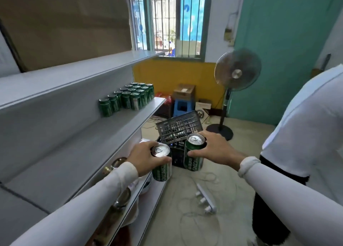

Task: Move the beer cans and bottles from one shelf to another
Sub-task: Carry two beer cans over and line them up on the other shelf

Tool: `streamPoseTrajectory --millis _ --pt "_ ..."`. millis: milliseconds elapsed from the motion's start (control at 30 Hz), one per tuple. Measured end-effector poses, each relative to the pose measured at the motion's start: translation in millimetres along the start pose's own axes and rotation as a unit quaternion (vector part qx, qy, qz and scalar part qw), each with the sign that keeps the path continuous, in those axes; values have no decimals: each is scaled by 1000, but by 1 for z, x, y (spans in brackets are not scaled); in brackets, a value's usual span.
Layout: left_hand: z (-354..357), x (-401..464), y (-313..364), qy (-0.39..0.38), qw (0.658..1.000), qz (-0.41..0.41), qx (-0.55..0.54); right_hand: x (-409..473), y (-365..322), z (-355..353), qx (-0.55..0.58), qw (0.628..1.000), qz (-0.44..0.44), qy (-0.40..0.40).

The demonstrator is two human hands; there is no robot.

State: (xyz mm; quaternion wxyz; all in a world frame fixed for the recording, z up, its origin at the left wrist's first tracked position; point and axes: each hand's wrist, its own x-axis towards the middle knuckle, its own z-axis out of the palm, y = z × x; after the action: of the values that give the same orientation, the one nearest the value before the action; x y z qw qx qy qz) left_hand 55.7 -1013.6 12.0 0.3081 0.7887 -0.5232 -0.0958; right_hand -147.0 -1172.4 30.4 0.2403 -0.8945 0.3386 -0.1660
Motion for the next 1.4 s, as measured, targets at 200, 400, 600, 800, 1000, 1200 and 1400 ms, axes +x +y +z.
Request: streamPoseTrajectory --millis 200,400,600,800,1000,1200,1400 --pt "0 92 -52 20 999 -25 -28 114 11 19 -14 999 -20 -36" --pt "-43 180 -108 56 996 -67 -34 243 -16 39 -12 996 -63 -63" --pt "-67 231 -156 102 986 -125 -42 343 -36 70 12 987 -122 -106" --pt "-67 272 -199 151 968 -201 -17 438 -47 109 41 965 -185 -182" --pt "-59 306 -218 231 928 -292 17 531 -52 160 71 925 -268 -260" --pt "-40 322 -214 274 884 -379 17 576 -60 199 44 877 -346 -330" --pt "-30 318 -221 298 861 -412 -1 591 -64 220 52 856 -376 -351"
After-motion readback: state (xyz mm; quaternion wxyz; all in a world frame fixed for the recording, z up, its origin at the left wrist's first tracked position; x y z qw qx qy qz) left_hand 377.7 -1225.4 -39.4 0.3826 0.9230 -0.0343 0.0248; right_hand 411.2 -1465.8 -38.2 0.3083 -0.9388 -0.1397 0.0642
